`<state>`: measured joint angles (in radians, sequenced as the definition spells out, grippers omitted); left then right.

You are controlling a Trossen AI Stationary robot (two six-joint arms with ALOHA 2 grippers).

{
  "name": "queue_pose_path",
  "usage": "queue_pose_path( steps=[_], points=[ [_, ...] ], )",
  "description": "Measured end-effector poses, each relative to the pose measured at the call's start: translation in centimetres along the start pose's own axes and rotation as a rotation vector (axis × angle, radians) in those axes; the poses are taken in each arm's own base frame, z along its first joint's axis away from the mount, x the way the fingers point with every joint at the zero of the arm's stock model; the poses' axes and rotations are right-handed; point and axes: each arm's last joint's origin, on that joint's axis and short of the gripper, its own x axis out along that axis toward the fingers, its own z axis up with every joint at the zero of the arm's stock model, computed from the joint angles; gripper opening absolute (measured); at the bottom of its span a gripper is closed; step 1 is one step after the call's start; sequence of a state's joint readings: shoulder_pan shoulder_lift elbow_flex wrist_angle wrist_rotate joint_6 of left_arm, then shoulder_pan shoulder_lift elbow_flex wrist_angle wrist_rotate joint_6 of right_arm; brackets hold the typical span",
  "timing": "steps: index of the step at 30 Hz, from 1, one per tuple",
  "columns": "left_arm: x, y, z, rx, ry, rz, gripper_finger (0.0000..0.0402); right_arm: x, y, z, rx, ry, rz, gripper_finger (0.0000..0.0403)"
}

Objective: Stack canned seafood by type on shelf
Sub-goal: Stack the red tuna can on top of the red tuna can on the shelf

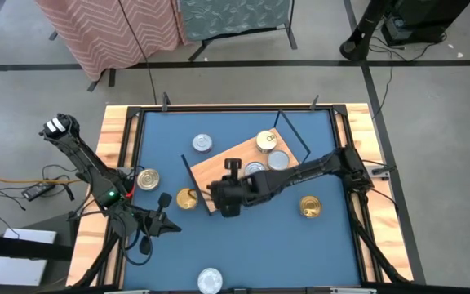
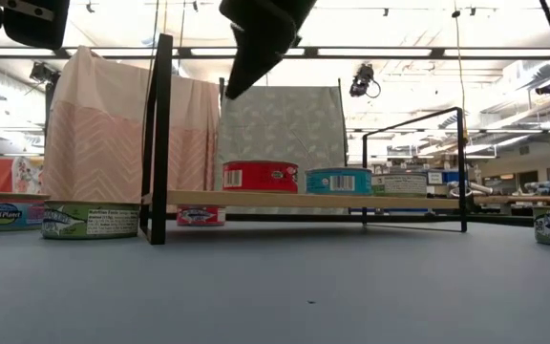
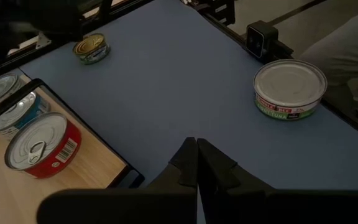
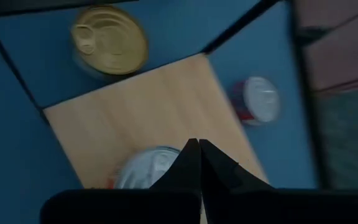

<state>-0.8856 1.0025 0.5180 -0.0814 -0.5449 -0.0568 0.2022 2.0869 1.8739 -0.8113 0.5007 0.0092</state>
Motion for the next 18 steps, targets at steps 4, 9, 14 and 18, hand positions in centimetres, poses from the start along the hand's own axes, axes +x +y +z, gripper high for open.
queue_pose_path(
  steps=[4,9,14,18],
  points=[
    [0.0,0.0,0.0,0.000,0.000,0.000,0.0004,1.2,-3.2,0.4,0.073,0.002,0.156,0.0004],
    [0.0,0.0,0.0,0.000,0.000,0.000,0.0004,1.8,-8.0,1.2,0.198,-0.033,0.314,0.0004],
    [0.0,0.0,0.0,0.006,0.000,0.001,0.0004,1.4,-13.8,2.0,0.321,-0.133,0.479,0.0004],
    [0.0,0.0,0.0,0.026,0.000,0.000,0.0004,1.5,-18.0,2.2,0.429,-0.259,0.607,0.0004]
  ],
)
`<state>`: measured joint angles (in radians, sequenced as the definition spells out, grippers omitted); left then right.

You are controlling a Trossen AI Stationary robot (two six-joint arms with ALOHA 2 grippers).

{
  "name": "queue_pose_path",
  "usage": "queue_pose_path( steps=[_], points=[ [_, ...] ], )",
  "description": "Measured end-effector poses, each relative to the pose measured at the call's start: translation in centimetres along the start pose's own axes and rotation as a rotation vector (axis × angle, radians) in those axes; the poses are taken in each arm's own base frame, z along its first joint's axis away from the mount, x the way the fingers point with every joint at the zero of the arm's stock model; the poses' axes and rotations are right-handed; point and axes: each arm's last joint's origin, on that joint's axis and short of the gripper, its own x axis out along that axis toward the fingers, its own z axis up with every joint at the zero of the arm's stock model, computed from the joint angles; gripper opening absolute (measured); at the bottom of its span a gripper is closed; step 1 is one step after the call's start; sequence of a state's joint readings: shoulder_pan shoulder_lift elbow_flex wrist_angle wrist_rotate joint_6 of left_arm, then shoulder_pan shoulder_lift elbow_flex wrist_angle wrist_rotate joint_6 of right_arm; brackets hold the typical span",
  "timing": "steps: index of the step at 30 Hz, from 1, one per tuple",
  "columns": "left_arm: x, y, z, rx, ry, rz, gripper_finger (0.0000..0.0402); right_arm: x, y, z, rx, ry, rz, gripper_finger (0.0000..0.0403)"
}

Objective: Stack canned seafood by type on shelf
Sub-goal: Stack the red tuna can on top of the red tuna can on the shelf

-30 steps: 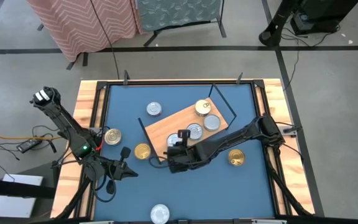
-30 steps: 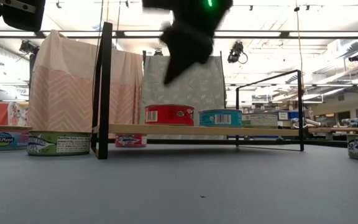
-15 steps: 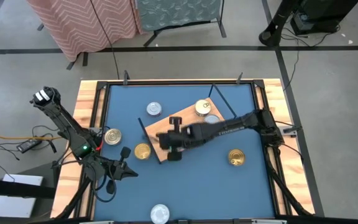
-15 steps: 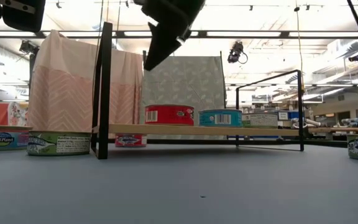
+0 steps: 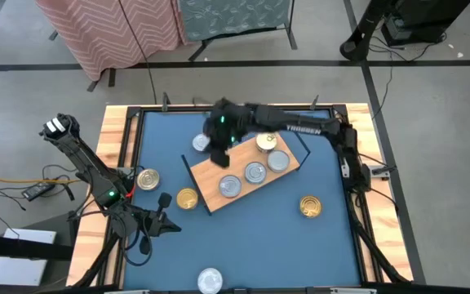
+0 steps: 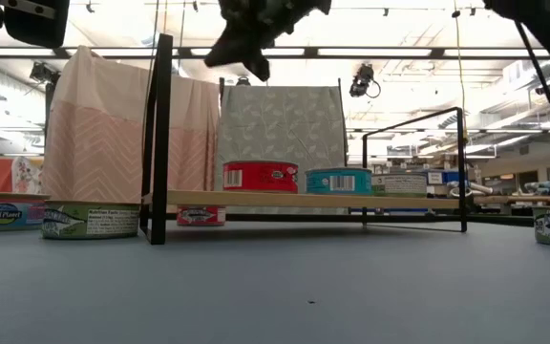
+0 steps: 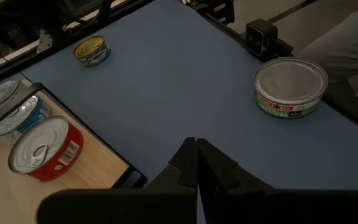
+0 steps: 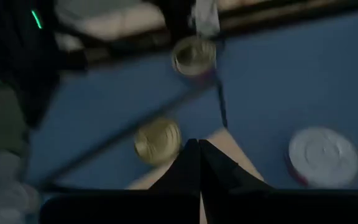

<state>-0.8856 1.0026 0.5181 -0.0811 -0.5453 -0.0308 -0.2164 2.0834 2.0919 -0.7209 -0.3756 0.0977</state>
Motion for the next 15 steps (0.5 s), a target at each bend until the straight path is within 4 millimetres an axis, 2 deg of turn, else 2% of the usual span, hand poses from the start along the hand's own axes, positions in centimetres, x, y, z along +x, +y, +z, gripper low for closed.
queue_pose_path(
  steps=[9,13,15],
  points=[
    [0.0,0.0,0.0,0.026,-0.001,0.010,0.0004,-2.5,-5.8,1.8,-0.004,-0.176,0.066,0.0004],
    [0.0,0.1,0.1,0.049,-0.012,0.034,0.0004,-2.8,-7.4,1.9,-0.139,-0.221,0.261,0.0004],
    [0.0,0.2,0.4,0.075,-0.039,0.049,0.0004,-2.3,-7.4,2.2,-0.266,-0.272,0.368,0.0004]
  ],
)
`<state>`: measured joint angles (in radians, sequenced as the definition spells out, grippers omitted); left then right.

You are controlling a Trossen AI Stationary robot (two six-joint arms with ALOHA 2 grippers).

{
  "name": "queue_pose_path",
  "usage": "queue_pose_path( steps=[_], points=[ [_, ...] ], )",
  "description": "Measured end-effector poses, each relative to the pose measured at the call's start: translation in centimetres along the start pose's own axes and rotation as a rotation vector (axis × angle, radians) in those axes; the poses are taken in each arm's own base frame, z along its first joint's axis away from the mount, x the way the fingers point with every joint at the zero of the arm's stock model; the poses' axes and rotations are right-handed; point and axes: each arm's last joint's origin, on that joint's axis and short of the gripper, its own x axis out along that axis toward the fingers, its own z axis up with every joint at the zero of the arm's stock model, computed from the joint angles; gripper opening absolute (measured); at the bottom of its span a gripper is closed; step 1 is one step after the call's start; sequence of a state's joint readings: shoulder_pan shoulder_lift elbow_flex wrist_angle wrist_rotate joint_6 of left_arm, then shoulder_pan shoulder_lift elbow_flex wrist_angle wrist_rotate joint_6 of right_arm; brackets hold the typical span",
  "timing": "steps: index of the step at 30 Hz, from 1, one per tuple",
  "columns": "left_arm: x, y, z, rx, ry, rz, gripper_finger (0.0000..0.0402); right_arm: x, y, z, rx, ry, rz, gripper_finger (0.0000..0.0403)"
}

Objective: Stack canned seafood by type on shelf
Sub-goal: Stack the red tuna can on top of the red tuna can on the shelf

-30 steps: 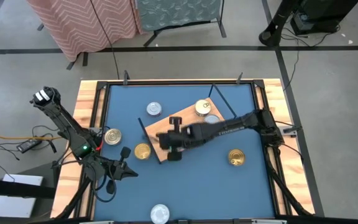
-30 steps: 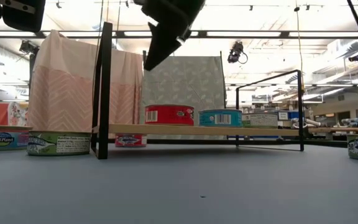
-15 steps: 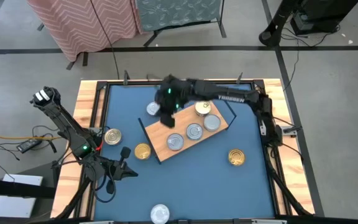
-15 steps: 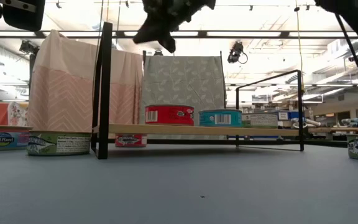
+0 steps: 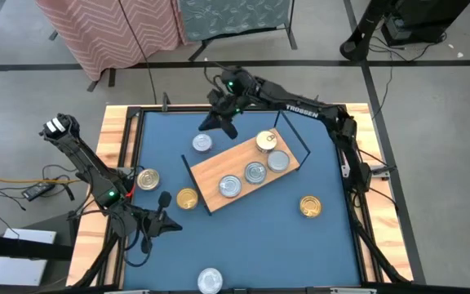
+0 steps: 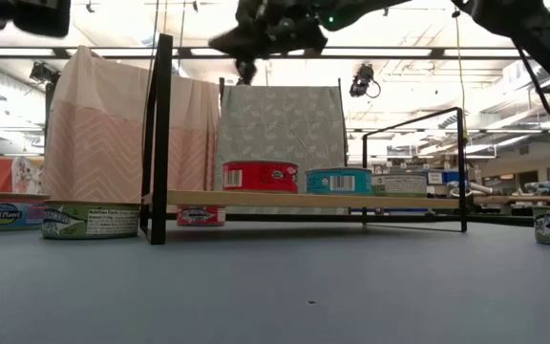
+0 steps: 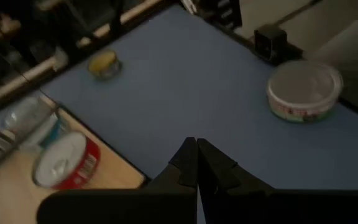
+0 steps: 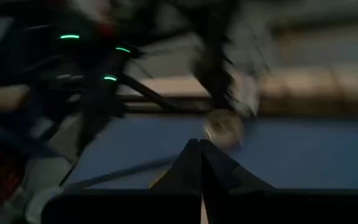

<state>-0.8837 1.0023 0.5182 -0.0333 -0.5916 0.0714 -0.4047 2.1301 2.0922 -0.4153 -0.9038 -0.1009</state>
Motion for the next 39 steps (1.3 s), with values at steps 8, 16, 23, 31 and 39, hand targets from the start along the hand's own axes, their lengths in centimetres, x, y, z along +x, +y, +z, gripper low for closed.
queue_pose_path(
  steps=[8,16,23,31,39],
  points=[
    [-1.7,2.8,2.7,0.121,-0.155,0.380,0.0004,2.7,1.4,0.9,-0.180,-0.103,0.161,0.0004],
    [-9.7,8.0,8.4,0.020,-0.196,0.590,0.0004,0.9,5.8,3.9,-0.257,-0.096,0.027,0.0005],
    [-16.5,11.7,11.6,-0.027,-0.184,0.568,0.0004,-4.0,13.4,7.6,-0.387,-0.030,-0.302,0.0006],
    [-18.5,12.7,10.0,0.022,-0.101,0.426,0.0004,-9.0,19.8,8.9,-0.180,-0.032,-0.419,0.0024],
    [-16.9,10.1,7.7,-0.176,0.029,-0.097,0.0004,-11.1,23.4,7.5,-0.037,0.110,-0.543,0.0018]
  ],
)
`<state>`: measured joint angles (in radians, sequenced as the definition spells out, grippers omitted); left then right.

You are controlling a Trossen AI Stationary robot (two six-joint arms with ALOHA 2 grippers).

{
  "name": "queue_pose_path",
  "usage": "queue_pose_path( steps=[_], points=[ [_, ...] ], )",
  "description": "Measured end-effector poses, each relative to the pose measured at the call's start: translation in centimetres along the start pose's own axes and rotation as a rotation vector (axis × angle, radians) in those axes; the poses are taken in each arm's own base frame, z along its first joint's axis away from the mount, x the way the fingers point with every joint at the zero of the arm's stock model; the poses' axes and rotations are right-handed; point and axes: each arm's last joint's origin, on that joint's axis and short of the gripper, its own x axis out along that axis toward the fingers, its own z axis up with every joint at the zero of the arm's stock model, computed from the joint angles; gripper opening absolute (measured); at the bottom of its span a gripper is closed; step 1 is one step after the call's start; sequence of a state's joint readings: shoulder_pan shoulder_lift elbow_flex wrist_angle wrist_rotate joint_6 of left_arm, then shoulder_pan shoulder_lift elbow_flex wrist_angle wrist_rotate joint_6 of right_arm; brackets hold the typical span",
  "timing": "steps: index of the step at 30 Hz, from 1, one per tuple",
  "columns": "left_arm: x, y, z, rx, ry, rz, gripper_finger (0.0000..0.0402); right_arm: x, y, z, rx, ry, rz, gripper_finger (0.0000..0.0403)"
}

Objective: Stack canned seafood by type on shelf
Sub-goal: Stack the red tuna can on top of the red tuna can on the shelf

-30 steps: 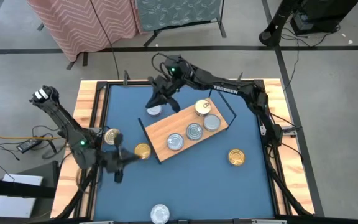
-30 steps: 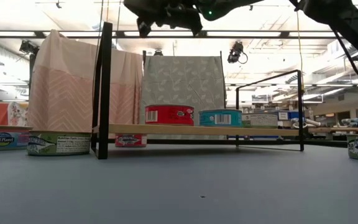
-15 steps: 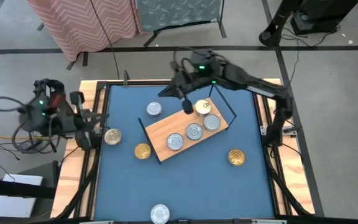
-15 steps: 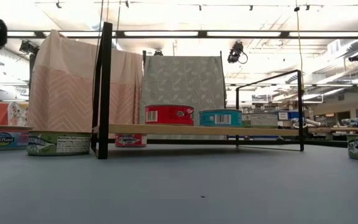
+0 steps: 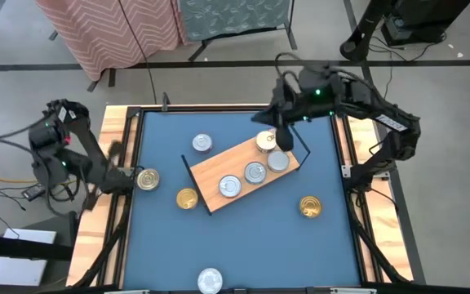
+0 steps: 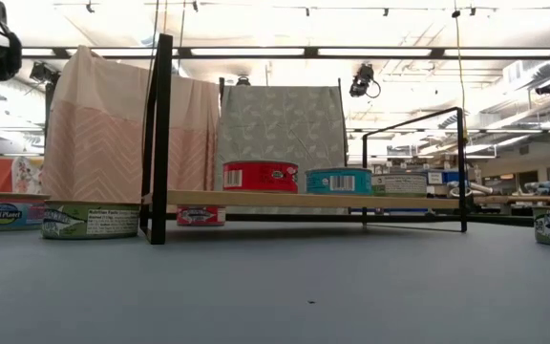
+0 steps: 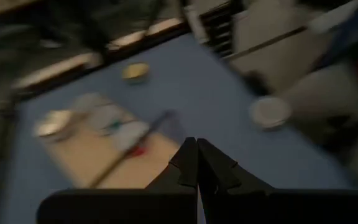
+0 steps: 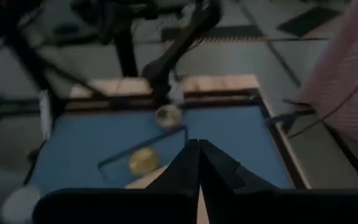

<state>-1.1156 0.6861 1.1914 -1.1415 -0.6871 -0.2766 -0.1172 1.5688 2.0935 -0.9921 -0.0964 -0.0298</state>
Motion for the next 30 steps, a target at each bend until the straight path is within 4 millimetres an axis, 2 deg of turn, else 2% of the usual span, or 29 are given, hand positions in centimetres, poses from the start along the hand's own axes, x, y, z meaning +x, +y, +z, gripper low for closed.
queue_pose_path(
  steps=[3,7,9,12,18,23,26,30],
  points=[
    [2.3,-2.3,-0.3,-0.020,-0.061,-0.156,0.0004,0.1,1.6,-0.1,-0.070,0.010,0.077,0.0012],
    [5.4,-5.0,-0.2,0.032,-0.251,-0.312,0.0004,0.0,3.4,0.1,-0.152,-0.013,0.128,0.0010],
    [6.5,-5.5,0.1,0.053,-0.346,-0.351,0.0004,0.0,4.0,0.2,-0.164,-0.030,0.134,0.0011],
    [7.9,-5.0,0.3,0.063,-0.423,-0.329,0.0004,-0.3,4.8,0.5,-0.174,-0.068,0.135,0.0013],
    [11.3,-1.5,1.2,0.109,-0.445,-0.235,0.0004,-2.0,6.7,0.9,-0.192,-0.135,0.147,0.0012],
    [13.2,3.2,1.7,0.151,-0.418,-0.190,0.0004,-3.6,8.1,0.9,-0.218,-0.164,0.090,0.0012],
    [12.8,6.4,2.0,0.150,-0.364,-0.085,0.0004,-4.5,8.8,0.8,-0.232,-0.182,0.074,0.0012],
    [10.3,10.3,2.1,0.127,-0.244,0.093,0.0004,-5.1,9.5,0.5,-0.245,-0.167,0.048,0.0012]
  ],
)
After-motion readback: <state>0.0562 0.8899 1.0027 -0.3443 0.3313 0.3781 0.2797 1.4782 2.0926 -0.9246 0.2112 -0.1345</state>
